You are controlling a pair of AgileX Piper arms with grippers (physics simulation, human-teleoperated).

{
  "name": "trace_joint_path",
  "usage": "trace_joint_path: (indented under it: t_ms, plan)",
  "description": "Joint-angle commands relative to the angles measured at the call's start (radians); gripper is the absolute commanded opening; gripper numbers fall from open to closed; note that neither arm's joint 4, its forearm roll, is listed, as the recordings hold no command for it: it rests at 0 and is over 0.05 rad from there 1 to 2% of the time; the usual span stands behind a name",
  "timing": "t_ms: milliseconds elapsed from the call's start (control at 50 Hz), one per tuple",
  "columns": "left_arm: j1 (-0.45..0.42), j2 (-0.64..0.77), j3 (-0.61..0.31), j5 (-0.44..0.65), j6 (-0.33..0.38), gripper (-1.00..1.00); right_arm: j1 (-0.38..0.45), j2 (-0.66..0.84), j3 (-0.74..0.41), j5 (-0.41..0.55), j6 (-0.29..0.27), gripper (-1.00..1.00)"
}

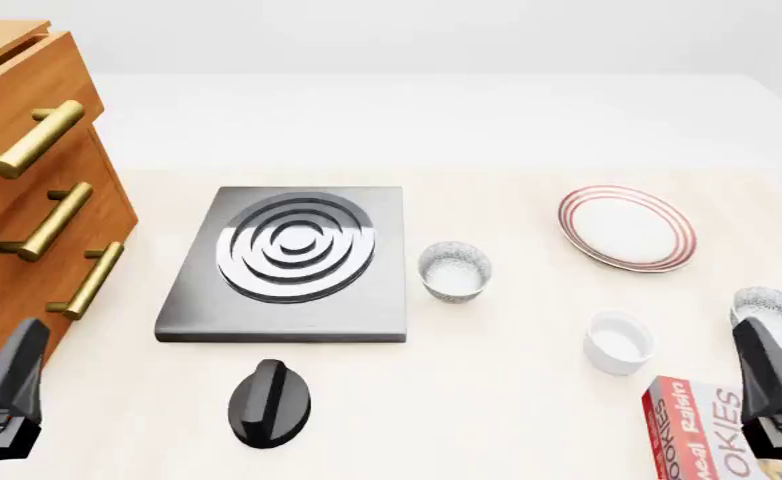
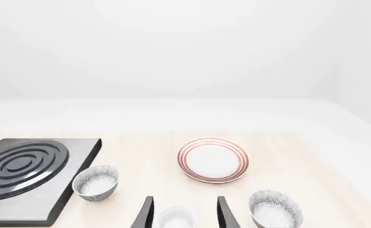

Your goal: Pick the akita bowl next to the plate and place it on the plate.

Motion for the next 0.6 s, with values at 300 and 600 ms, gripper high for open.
trace_joint_path:
  t_ms: [300,600]
  plan:
    - [0.0,0.004,-0.003,-0.001,0.0,1.0,-0.137,0.051,-0.205,0.146,0.117,1.0]
    - [0.0,0.004,-0.003,-0.001,0.0,1.0,-0.153,0.301,-0.384,0.19,0.007,1.0]
